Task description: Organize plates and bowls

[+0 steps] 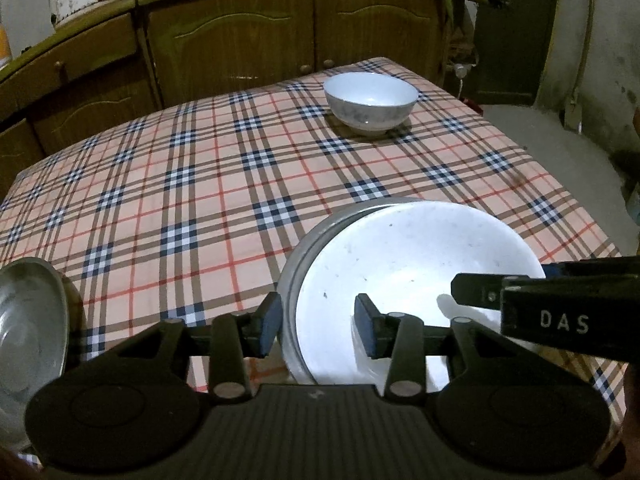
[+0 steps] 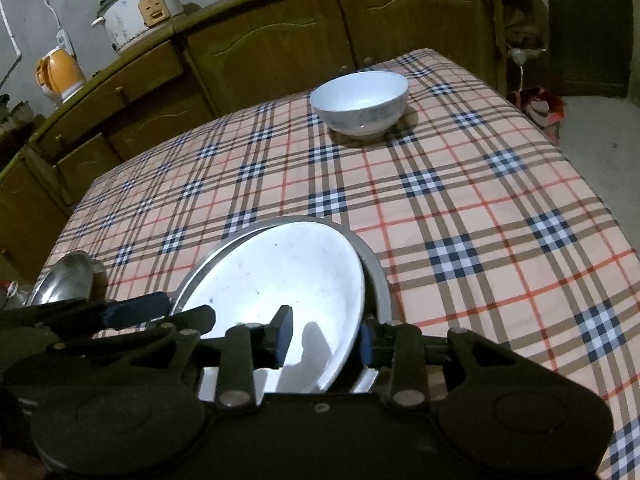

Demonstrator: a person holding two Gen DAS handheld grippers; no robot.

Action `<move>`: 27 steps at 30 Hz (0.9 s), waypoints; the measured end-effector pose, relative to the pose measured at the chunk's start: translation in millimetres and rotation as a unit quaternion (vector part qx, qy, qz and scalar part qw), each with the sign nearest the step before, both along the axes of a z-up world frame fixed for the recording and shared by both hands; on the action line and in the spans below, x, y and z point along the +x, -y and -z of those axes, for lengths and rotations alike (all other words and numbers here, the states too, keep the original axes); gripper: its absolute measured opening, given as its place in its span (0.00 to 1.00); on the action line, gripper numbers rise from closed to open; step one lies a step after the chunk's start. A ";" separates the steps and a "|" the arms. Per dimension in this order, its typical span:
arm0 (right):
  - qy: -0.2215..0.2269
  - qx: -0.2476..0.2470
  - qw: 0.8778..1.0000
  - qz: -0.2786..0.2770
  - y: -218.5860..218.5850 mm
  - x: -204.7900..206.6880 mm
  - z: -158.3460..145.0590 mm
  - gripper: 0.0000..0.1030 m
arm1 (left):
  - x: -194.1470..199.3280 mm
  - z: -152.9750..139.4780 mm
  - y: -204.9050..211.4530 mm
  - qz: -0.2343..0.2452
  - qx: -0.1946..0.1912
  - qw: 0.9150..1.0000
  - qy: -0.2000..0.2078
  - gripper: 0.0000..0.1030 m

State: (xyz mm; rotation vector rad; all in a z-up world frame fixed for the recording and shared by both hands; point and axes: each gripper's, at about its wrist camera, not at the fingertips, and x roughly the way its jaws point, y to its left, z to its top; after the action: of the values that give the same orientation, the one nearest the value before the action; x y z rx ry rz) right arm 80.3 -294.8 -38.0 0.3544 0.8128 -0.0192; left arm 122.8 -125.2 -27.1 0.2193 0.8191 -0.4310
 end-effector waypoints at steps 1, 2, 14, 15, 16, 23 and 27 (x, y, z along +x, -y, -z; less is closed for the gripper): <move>-0.002 -0.001 1.000 -0.002 -0.4 -0.1 -0.2 0.41 | 0.2 -0.1 -0.1 0.000 -0.001 1.000 0.000 0.40; -0.005 0.000 1.000 -0.005 -0.4 0.1 -0.4 0.43 | -0.1 -0.2 -0.1 0.000 -0.001 1.000 0.000 0.40; 0.006 -0.039 0.999 -0.004 6.8 -6.1 -20.7 0.73 | 4.8 -2.0 -9.8 -0.014 -0.032 0.999 -0.024 0.42; 0.007 -0.042 0.999 0.000 8.5 -6.8 -21.2 0.73 | 4.2 -3.4 -10.2 -0.014 -0.034 0.999 -0.022 0.46; 0.009 -0.046 0.999 0.006 10.2 -7.8 -22.1 0.73 | 3.7 -4.7 -10.8 -0.014 -0.036 0.999 -0.021 0.50; 0.020 -0.049 0.997 0.059 31.8 -15.0 -23.7 0.73 | 5.3 -10.5 -16.2 -0.025 -0.051 0.998 -0.021 0.58; 0.012 -0.049 0.997 0.054 30.9 -14.2 -18.9 0.73 | 4.4 -15.7 -16.4 -0.027 -0.057 0.998 -0.018 0.68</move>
State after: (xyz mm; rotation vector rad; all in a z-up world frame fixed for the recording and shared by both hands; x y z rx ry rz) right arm 66.0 -325.7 -19.1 0.3049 0.7654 -0.1561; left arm 127.2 -108.7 -11.4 0.0842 0.8320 -0.4298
